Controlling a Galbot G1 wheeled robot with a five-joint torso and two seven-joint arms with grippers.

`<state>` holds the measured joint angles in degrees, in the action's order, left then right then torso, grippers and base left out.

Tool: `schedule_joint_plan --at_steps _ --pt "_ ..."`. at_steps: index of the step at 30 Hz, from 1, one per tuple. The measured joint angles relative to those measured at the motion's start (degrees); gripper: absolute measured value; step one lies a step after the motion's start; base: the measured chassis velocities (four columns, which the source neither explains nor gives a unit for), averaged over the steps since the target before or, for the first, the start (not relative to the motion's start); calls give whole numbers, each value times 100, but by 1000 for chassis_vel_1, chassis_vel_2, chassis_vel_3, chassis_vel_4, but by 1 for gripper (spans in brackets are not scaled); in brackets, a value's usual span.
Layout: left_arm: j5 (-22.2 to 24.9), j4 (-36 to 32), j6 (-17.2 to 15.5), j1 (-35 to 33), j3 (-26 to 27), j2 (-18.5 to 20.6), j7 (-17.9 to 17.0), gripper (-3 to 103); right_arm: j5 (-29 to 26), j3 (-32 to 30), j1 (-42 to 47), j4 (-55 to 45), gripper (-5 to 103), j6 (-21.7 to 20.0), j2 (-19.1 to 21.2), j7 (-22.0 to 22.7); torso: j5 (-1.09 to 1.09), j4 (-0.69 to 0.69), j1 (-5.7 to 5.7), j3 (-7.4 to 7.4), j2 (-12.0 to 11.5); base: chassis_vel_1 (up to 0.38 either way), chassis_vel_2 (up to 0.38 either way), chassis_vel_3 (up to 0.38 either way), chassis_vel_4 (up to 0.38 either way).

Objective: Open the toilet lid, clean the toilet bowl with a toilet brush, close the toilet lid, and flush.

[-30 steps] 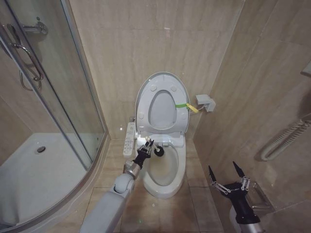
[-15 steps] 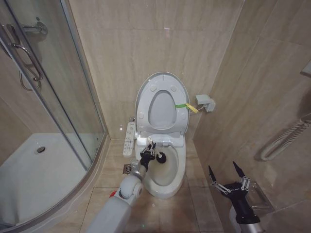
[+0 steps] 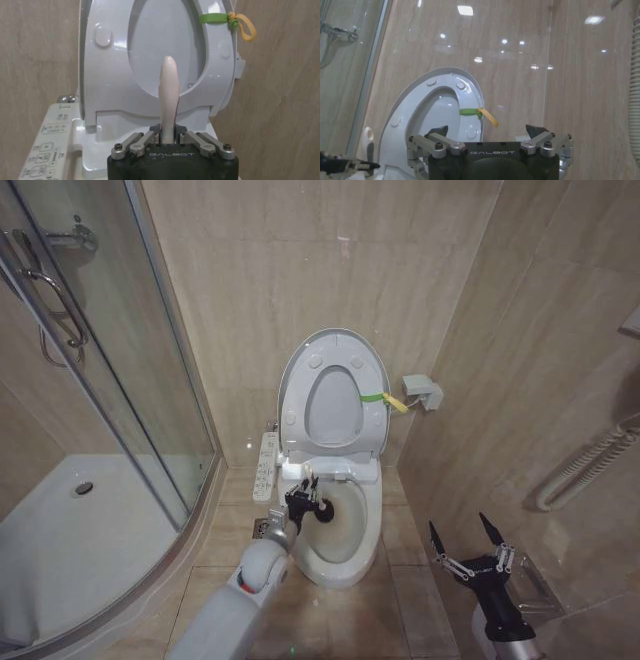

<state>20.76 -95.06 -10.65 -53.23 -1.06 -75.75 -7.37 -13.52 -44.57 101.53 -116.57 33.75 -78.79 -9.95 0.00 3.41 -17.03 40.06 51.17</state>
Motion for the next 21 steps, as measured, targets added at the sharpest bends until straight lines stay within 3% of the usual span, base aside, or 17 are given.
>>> schedule_joint_plan --at_steps 8,16,21 --pt "-471 -643 -152 -295 160 203 453 18 0 0 0 0 100 0 0 0 -1 0 0 0 0 0 0 0 0" --pt "-754 -1498 -466 -791 408 299 613 18 0 0 0 0 100 0 0 0 0 1 0 0 0 0 0 0 0" --pt "-1427 -2103 -514 -1420 761 445 863 18 0 0 0 0 100 0 0 0 0 -1 0 0 0 0 0 0 0"
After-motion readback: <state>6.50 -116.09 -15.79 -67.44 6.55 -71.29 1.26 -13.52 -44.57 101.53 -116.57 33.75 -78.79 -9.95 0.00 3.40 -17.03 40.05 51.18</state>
